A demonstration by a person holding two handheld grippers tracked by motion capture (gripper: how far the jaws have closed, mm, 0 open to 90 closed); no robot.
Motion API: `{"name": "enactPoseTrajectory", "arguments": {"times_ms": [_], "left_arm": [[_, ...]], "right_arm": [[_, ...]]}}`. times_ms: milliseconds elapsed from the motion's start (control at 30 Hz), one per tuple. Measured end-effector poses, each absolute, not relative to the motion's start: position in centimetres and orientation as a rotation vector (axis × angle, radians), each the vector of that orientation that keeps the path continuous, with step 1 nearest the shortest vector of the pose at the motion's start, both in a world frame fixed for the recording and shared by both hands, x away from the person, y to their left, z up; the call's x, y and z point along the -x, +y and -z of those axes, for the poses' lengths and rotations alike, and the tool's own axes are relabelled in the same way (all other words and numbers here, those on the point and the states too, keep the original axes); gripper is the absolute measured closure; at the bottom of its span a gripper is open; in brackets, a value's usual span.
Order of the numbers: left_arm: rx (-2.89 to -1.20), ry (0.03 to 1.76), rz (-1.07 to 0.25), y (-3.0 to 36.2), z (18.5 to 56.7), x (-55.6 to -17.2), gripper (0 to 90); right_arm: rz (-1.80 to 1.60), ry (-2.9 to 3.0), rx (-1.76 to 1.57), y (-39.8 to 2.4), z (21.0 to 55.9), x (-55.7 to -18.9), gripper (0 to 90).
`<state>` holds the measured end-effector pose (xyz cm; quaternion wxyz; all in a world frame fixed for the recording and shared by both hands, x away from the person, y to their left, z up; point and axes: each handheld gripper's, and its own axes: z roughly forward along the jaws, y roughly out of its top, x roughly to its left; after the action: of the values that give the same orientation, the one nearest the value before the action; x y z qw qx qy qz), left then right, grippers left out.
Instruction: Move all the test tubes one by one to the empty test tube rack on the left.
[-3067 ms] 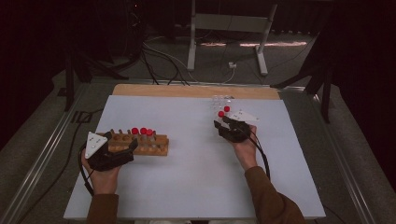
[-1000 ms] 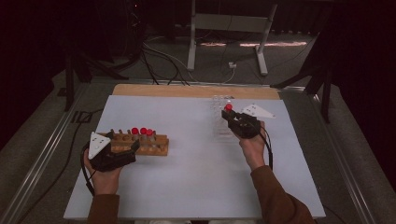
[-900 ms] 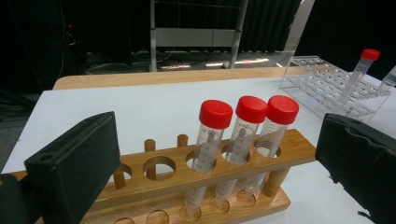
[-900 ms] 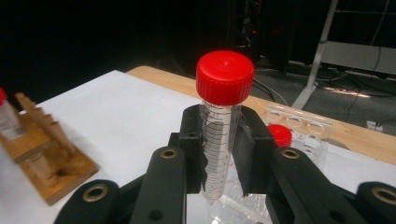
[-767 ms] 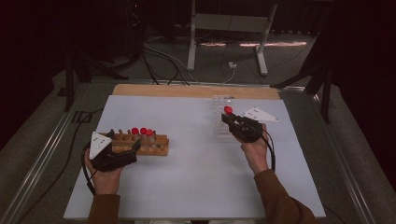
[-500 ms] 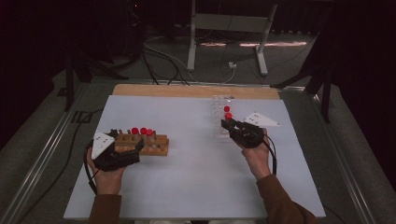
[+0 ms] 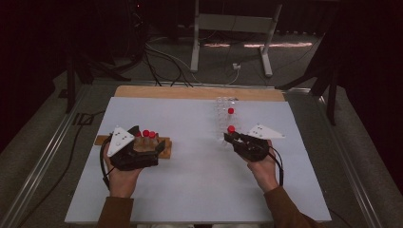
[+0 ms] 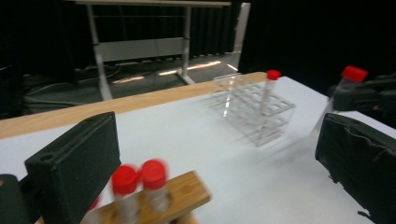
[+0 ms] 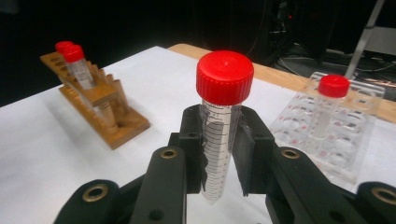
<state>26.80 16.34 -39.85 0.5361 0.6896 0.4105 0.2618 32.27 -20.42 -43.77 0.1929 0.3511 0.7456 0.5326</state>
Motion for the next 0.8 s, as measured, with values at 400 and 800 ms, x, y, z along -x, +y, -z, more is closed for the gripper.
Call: {"name": "enactPoseTrajectory", "arguments": {"times_ms": [400, 800], "left_arm": [[-1.713, 0.889, -0.538, 11.6, 39.5, -27.8, 2.2], [-1.754, 0.847, -0.46, 8.3, 40.0, -28.5, 4.5]], "right_arm": [[-1.484, 2.147, -0.952, -19.9, 44.7, -30.8, 74.4], [-1.496, 2.17, -0.932, -19.4, 44.9, -30.2, 74.4]]}}
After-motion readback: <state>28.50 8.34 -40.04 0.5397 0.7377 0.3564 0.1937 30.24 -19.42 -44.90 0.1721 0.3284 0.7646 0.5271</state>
